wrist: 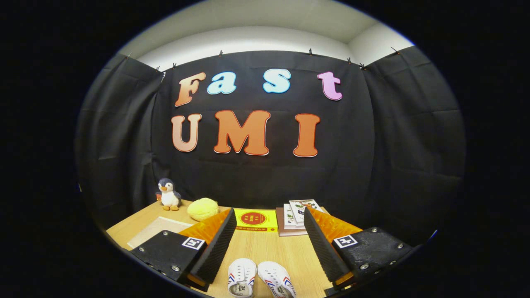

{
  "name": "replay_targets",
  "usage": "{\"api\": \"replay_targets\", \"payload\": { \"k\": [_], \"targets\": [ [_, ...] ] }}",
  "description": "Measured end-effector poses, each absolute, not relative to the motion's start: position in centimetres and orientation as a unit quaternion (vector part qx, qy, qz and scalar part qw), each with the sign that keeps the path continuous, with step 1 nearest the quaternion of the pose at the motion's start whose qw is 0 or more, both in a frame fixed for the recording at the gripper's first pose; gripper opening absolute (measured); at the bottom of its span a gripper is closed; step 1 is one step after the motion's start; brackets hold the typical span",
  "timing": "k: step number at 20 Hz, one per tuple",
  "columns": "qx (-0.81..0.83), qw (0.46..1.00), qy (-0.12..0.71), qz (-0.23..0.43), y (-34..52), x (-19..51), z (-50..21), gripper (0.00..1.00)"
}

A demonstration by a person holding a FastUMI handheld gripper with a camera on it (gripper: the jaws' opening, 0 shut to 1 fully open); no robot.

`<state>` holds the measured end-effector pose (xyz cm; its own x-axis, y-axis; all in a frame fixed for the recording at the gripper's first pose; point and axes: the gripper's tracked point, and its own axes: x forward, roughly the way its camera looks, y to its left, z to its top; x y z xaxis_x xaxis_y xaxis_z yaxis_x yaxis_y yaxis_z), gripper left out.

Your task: Open the storage box then place both shoes into the box .Put the left shoe in first, then the right shoe, with the right side of both shoes facing outward in a uniform manner.

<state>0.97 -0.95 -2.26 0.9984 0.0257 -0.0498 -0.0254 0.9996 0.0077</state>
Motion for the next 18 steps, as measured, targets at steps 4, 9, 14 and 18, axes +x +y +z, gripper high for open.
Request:
{"api": "replay_targets", "payload": {
  "k": [4,9,14,18],
  "targets": [
    [0.014,0.999,0.03,0.013,-1.5,1.2,-2.6,0.97],
    [0.013,0.999,0.028,0.011,-2.1,0.9,-2.6,0.97],
    [0.012,1.0,0.028,0.005,-3.0,0.5,-2.8,0.97],
    [0.015,0.999,0.031,0.002,-3.2,0.5,-3.1,0.97]
  ]
}}
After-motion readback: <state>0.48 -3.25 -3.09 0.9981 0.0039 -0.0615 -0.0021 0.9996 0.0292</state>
